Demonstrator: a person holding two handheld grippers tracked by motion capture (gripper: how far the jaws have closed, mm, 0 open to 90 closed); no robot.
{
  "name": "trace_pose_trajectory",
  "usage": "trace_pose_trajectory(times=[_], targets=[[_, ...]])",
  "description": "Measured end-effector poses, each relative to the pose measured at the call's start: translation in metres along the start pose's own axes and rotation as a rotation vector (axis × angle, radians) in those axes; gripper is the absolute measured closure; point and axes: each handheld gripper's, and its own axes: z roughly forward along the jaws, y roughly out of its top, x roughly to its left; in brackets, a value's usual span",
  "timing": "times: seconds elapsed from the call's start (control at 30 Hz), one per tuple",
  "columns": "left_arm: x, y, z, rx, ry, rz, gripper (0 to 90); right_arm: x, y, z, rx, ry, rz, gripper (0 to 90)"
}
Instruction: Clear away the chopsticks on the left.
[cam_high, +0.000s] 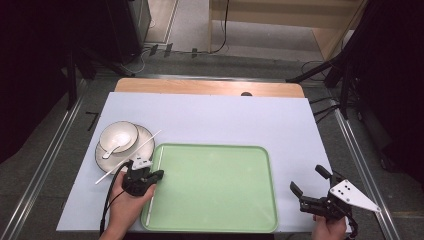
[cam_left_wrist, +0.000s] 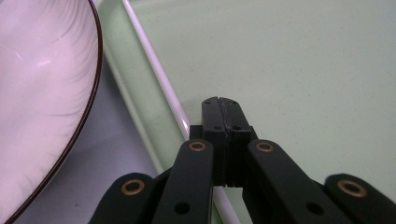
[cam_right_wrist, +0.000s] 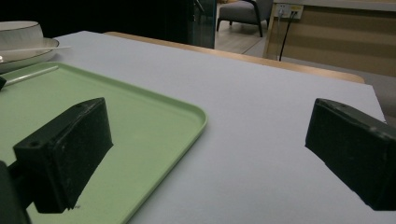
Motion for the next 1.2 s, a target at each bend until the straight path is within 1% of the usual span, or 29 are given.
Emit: trace_pose_trajectory(times=[0.07,0.17,0.2,0.27,0.33,0.4,0.43,0.47,0.57,0.63,0.67,0.7,0.77,1.03,1.13,1.2], targets=[[0.000,0.000,0.000,0.000,-0.010,0.006,88.8,0.000,0.000,0.000,0.000,-0.001,0.001,0.5],[-0.001,0.000,-0.002,0.001,-0.033,0.030,83.1,0.001,0.000,0.000,0.003,-0.004,-0.002,0.5],[-0.001,0.000,-0.004,-0.004,-0.045,0.037,80.7,0.001,0.000,0.000,0.003,-0.004,-0.002,0.5],[0.000,0.003,-0.011,-0.021,-0.090,0.050,74.3,0.002,0.001,0.000,0.005,-0.003,-0.002,0.5],[0.000,0.005,-0.017,-0.041,-0.122,0.071,65.4,0.002,0.000,0.001,0.007,-0.004,-0.002,0.5],[0.000,0.005,-0.022,-0.046,-0.137,0.102,55.3,0.002,0.000,0.002,0.009,-0.003,-0.001,0.5],[0.000,0.005,-0.023,-0.049,-0.134,0.116,49.8,0.002,0.000,0.002,0.009,-0.002,0.001,0.5],[0.001,0.005,-0.025,-0.052,-0.132,0.122,44.4,0.002,0.000,0.003,0.006,-0.002,-0.002,0.5],[0.005,0.005,-0.031,-0.068,-0.172,0.107,26.3,0.002,0.000,0.003,0.010,0.000,-0.006,0.5],[0.009,0.005,-0.036,-0.083,-0.186,0.104,17.8,0.003,0.000,0.003,0.011,0.002,-0.004,0.5],[0.012,0.005,-0.040,-0.090,-0.193,0.101,16.9,0.003,0.000,0.003,0.010,0.003,-0.005,0.5],[0.014,0.004,-0.042,-0.091,-0.189,0.105,14.7,0.002,0.000,0.003,0.010,0.003,-0.003,0.5],[0.021,0.003,-0.047,-0.094,-0.179,0.093,13.7,0.002,0.000,0.003,0.009,0.003,0.000,0.5],[0.047,-0.004,-0.063,-0.100,-0.094,0.053,15.8,0.001,0.000,0.003,0.008,0.002,0.001,0.5],[0.055,-0.006,-0.067,-0.095,-0.057,0.049,19.5,0.001,0.000,0.004,0.010,0.002,0.002,0.5],[0.060,-0.007,-0.070,-0.093,-0.040,0.047,22.6,0.001,0.000,0.004,0.011,0.002,0.002,0.5]])
